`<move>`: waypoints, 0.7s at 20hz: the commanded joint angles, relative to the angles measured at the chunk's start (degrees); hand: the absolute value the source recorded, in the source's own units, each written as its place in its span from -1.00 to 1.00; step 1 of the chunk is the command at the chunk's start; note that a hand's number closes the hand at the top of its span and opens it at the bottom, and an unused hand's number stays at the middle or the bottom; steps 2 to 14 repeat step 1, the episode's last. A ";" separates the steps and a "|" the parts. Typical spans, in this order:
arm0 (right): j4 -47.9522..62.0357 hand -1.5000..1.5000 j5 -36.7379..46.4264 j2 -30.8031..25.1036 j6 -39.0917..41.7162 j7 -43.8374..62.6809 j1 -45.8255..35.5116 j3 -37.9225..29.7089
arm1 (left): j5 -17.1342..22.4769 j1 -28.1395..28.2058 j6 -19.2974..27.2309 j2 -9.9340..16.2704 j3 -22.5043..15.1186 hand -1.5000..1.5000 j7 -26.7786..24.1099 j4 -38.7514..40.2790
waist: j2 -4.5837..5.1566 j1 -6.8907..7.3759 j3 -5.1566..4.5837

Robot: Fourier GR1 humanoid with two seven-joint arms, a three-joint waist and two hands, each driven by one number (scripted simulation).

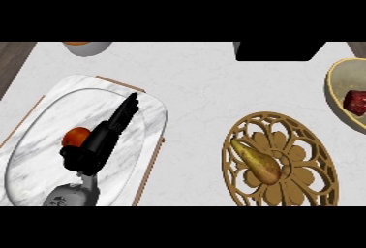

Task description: Pick the cupcake from the placemat and place it in the bowl

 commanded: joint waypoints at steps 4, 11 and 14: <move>1.91 -1.00 -2.06 -4.63 7.55 -2.08 4.91 -2.03 | 0.05 1.22 0.16 -0.42 -0.77 0.00 1.56 -1.94 | -0.18 -0.04 0.10; 1.91 -1.00 -2.06 -4.63 7.55 -2.08 4.91 -2.03 | 0.05 1.22 0.16 -0.42 -0.77 0.00 1.56 -1.94 | -0.18 -0.04 0.10; 1.91 -1.00 -2.06 -4.63 7.55 -2.08 4.91 -2.03 | 0.05 1.22 0.16 -0.42 -0.77 0.00 1.56 -1.94 | -0.18 -0.04 0.10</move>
